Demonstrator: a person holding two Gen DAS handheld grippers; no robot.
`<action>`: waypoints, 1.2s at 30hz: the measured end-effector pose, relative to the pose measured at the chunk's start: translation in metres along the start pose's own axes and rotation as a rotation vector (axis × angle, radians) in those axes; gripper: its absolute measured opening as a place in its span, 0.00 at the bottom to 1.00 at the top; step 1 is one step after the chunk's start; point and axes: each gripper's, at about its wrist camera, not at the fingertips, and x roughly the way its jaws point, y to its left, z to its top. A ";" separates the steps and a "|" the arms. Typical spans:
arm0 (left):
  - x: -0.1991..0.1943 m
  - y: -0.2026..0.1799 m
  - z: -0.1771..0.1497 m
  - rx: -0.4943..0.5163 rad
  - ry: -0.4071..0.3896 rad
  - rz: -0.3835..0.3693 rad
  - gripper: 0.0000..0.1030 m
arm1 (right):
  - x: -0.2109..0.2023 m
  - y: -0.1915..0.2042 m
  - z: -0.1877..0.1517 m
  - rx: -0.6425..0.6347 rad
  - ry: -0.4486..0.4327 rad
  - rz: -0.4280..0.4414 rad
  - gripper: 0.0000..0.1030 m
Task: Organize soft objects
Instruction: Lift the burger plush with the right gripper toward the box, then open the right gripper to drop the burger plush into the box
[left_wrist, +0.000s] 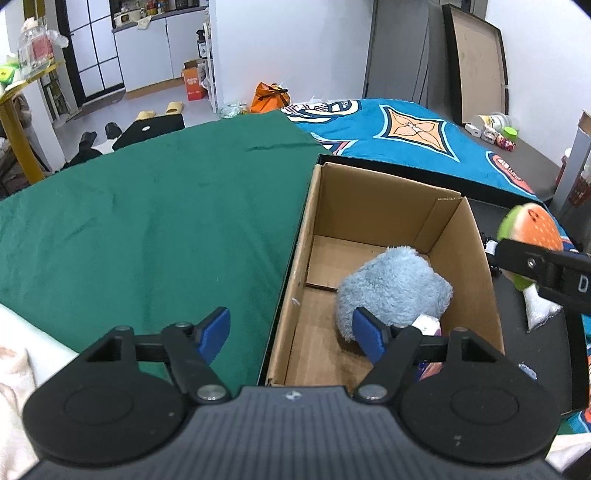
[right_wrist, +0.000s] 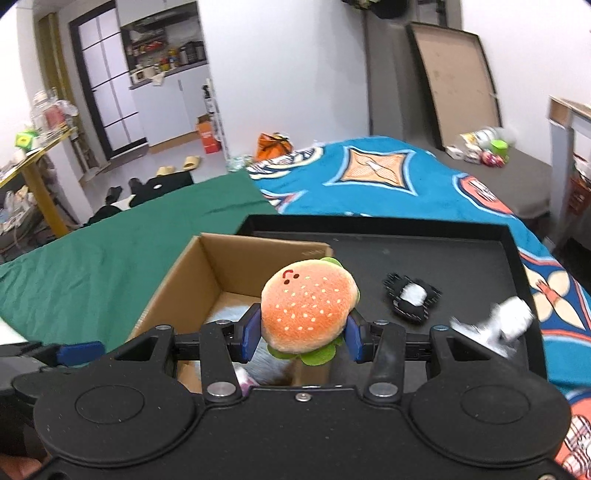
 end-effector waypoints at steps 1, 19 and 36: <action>0.001 0.001 0.000 -0.007 0.001 -0.007 0.66 | 0.001 0.003 0.002 -0.007 0.000 0.006 0.44; 0.013 0.023 0.002 -0.113 0.035 -0.069 0.27 | 0.020 0.052 0.031 -0.074 0.002 0.096 0.48; 0.014 0.025 0.002 -0.129 0.036 -0.071 0.25 | 0.019 0.044 0.016 -0.003 0.048 0.074 0.65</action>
